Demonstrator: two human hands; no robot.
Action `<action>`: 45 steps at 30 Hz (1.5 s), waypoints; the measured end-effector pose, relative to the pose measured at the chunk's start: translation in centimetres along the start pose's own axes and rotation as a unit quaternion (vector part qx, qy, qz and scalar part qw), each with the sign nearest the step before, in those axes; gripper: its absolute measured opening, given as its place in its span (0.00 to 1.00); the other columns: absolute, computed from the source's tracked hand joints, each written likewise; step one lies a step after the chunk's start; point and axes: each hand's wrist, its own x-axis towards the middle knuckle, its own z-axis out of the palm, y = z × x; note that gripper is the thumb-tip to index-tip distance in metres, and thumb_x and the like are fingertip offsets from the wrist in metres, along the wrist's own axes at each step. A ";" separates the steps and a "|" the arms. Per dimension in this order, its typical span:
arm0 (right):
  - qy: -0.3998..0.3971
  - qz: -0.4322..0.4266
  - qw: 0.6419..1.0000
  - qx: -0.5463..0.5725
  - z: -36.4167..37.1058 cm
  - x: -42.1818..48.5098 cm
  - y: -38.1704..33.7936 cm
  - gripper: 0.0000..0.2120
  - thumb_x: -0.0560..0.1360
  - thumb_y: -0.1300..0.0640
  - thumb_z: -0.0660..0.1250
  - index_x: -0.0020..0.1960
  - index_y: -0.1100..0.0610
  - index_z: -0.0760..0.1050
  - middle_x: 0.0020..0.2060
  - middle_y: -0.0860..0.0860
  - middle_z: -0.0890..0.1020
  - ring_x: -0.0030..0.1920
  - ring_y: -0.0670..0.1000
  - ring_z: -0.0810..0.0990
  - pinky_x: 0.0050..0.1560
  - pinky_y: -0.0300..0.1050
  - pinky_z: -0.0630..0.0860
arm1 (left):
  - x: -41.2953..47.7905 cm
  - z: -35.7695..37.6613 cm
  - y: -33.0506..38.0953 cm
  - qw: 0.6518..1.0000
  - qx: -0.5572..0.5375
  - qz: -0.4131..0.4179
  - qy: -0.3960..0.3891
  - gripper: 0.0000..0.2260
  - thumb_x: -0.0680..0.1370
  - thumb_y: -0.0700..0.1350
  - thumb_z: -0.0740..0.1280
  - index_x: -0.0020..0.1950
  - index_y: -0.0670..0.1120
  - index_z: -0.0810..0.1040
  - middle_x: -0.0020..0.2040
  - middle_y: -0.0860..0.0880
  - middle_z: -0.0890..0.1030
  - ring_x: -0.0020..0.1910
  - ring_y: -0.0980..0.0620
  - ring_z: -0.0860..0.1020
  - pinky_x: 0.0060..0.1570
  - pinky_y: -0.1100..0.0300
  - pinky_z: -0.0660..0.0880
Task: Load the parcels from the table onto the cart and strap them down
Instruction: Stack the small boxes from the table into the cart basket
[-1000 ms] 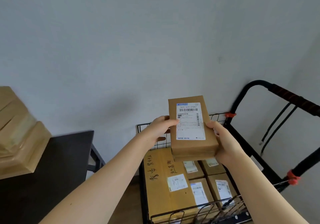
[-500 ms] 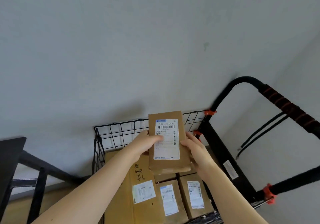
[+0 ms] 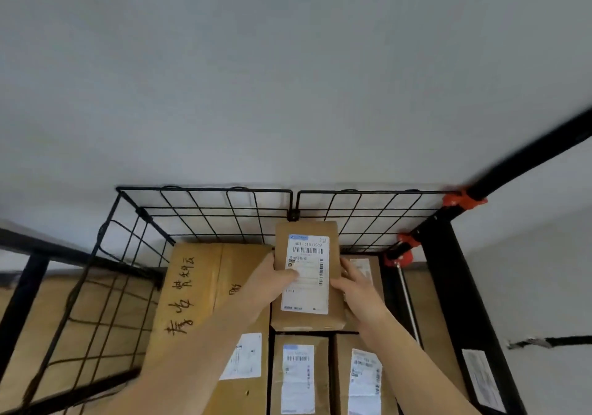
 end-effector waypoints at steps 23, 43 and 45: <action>-0.012 0.105 0.993 -0.052 0.0 14.2 10.8 0.27 0.79 0.63 0.60 0.75 0.47 0.60 0.67 0.50 0.74 0.65 0.51 0.73 0.62 0.44 0.72 | 12.6 3.6 -10.1 0.992 0.094 -0.059 0.058 0.33 0.79 0.37 0.61 0.78 0.50 0.46 0.72 0.49 0.68 0.66 0.48 0.72 0.54 0.59 0.74; 0.085 0.035 0.964 -0.249 3.0 0.3 5.6 0.14 0.78 0.58 0.59 0.63 0.57 0.74 0.61 0.55 0.78 0.48 0.52 0.78 0.44 0.43 0.76 | -2.5 -4.1 -7.4 0.977 0.211 0.002 0.016 0.24 0.80 0.44 0.62 0.75 0.51 0.60 0.68 0.49 0.71 0.61 0.56 0.71 0.43 0.71 0.68; 0.073 0.009 0.961 -0.266 4.3 -2.6 4.4 0.18 0.79 0.57 0.58 0.68 0.52 0.69 0.67 0.52 0.73 0.41 0.45 0.74 0.34 0.34 0.71 | -5.4 -5.7 -6.8 0.969 0.243 0.034 0.026 0.22 0.80 0.45 0.60 0.74 0.51 0.62 0.69 0.50 0.71 0.63 0.54 0.72 0.44 0.70 0.70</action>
